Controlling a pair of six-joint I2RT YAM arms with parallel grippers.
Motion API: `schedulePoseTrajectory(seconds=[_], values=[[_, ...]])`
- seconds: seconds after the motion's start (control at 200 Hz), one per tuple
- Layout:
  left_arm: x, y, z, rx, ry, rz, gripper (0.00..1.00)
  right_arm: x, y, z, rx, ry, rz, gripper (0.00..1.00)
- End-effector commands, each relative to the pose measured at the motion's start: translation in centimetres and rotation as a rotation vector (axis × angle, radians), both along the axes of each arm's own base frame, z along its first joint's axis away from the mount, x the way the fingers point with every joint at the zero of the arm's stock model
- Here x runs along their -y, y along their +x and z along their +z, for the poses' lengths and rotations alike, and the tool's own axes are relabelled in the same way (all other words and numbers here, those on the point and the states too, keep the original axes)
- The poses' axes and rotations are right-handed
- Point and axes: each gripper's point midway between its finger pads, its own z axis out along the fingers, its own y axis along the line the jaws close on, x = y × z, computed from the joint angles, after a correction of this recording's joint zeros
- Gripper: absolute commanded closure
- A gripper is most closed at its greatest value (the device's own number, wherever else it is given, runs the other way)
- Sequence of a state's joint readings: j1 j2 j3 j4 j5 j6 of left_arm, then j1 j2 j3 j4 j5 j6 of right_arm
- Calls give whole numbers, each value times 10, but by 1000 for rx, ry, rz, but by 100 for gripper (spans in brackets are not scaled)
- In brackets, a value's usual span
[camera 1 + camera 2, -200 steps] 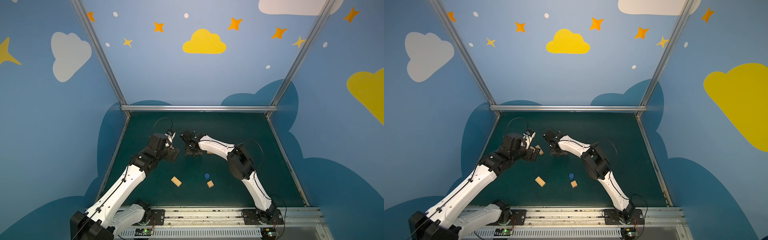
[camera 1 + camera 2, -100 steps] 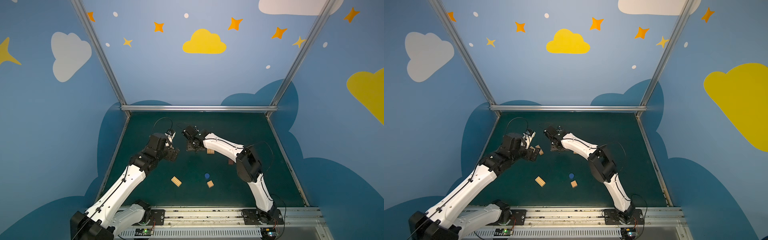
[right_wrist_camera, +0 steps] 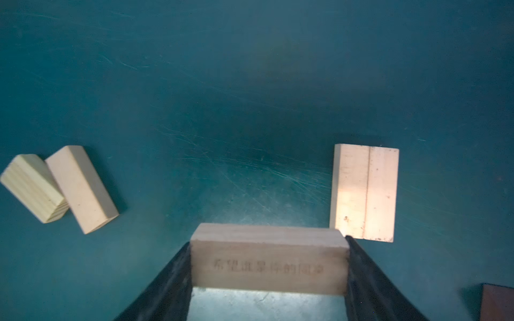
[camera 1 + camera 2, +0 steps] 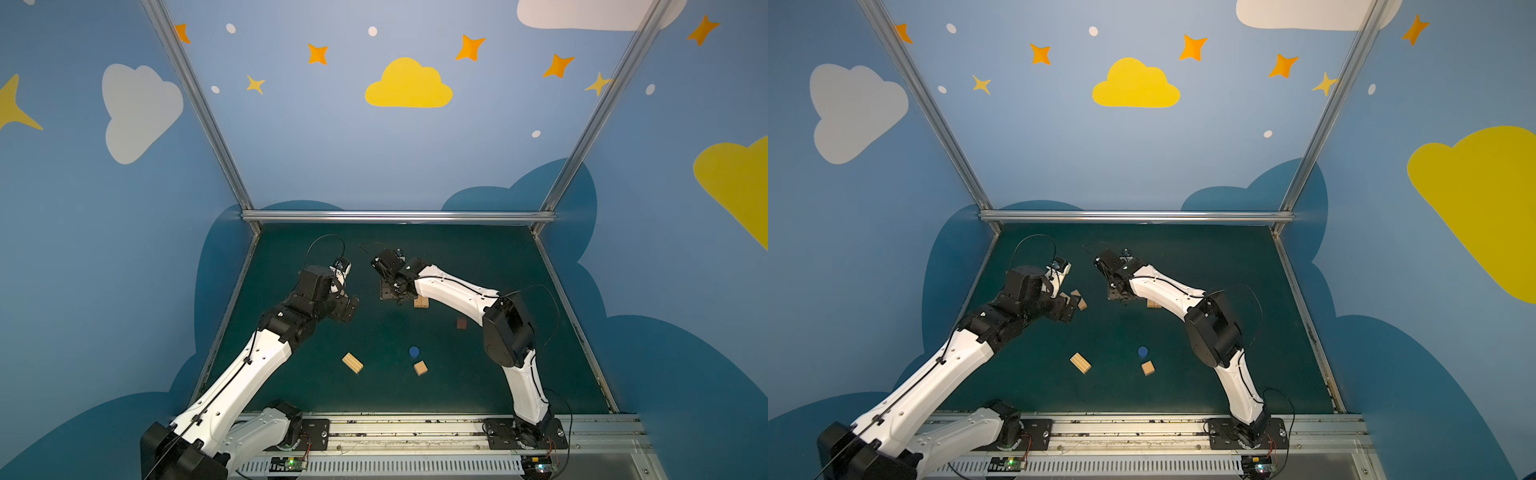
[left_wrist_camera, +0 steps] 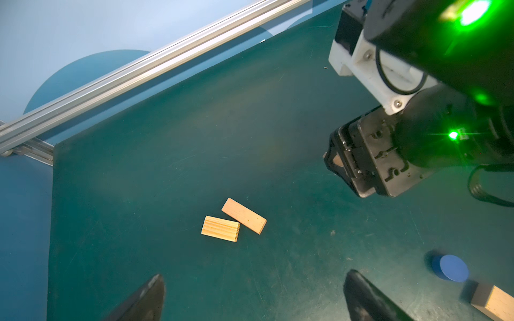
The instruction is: Build the wood block tower
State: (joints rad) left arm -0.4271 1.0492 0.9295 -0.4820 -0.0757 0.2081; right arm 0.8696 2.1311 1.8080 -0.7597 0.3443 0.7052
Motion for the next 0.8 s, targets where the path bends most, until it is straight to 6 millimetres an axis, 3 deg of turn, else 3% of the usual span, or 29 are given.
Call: schedulePoseTrajectory(seconds=[0.0,0.791], values=[[0,0,-1,4,-9,-3,0,10,5,21,43,10,-18,100],[4,1,-8,-24,-14,-15,0,68,17,-15,-37,-19,-138,100]])
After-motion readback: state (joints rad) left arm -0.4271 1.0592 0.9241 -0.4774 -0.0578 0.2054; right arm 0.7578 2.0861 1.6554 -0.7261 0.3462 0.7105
